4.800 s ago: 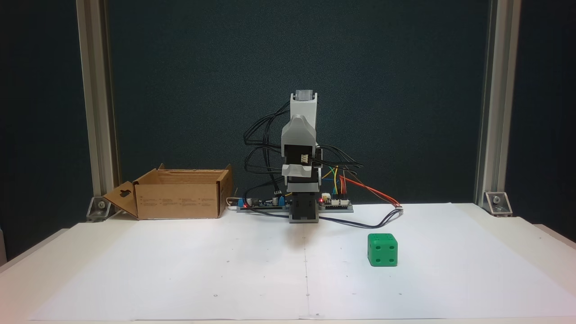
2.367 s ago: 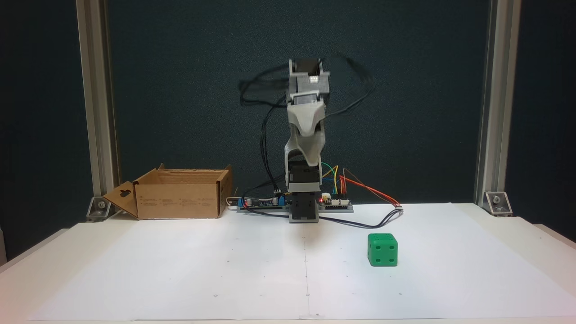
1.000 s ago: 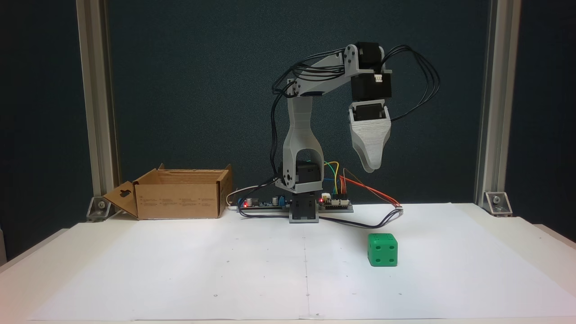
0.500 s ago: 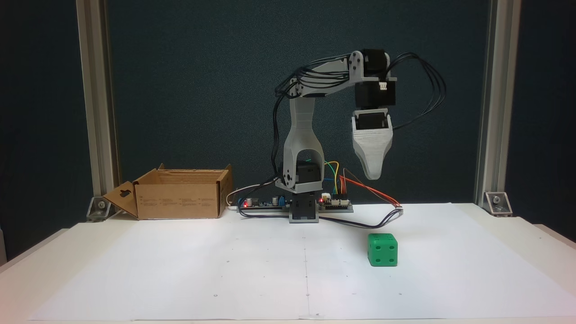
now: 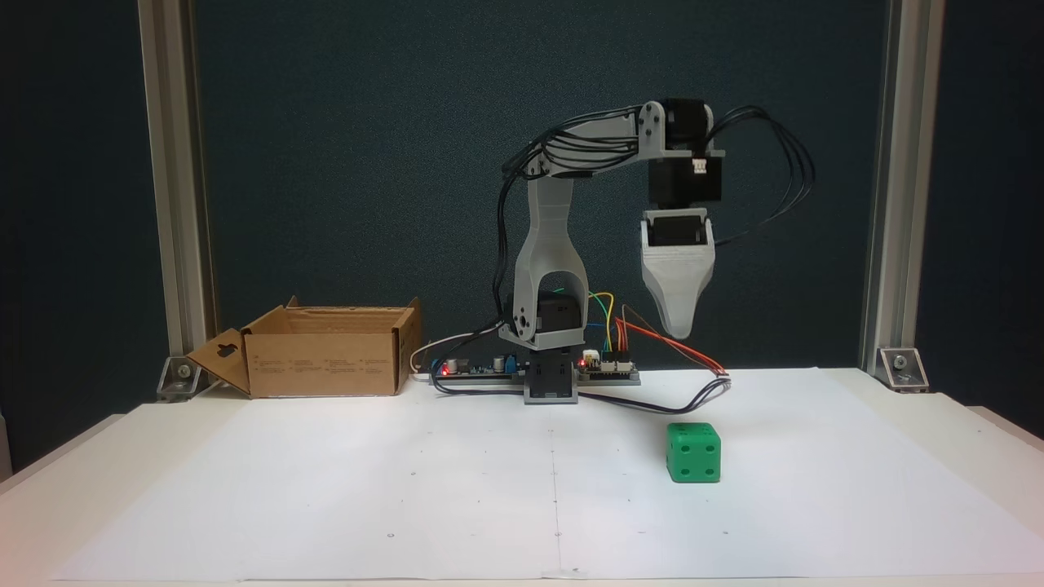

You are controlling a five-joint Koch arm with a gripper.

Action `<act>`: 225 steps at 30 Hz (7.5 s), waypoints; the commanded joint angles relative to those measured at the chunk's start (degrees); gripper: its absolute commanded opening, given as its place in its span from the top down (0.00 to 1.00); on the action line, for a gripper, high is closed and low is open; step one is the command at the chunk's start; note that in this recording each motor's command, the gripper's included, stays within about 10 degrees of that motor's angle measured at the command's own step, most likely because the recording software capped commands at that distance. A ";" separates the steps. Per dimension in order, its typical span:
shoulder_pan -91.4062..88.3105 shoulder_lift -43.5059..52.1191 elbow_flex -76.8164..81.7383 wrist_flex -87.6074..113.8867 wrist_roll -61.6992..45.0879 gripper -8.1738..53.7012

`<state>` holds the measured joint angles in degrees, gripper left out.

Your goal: Grasp a green dice and put it in the bin.

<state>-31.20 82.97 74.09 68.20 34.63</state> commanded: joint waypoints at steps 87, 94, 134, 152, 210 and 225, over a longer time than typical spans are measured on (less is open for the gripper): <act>0.09 -11.34 12.39 -18.90 4.75 0.17; -0.09 -12.48 13.01 -20.48 4.75 0.17; -0.62 -17.23 13.01 -23.82 4.75 0.20; -0.79 -18.37 13.27 -24.52 4.75 0.29; 13.45 22.41 6.86 -5.80 3.43 0.68; 58.97 21.18 6.77 -6.24 -23.71 0.68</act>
<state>23.20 103.80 84.64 62.31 18.28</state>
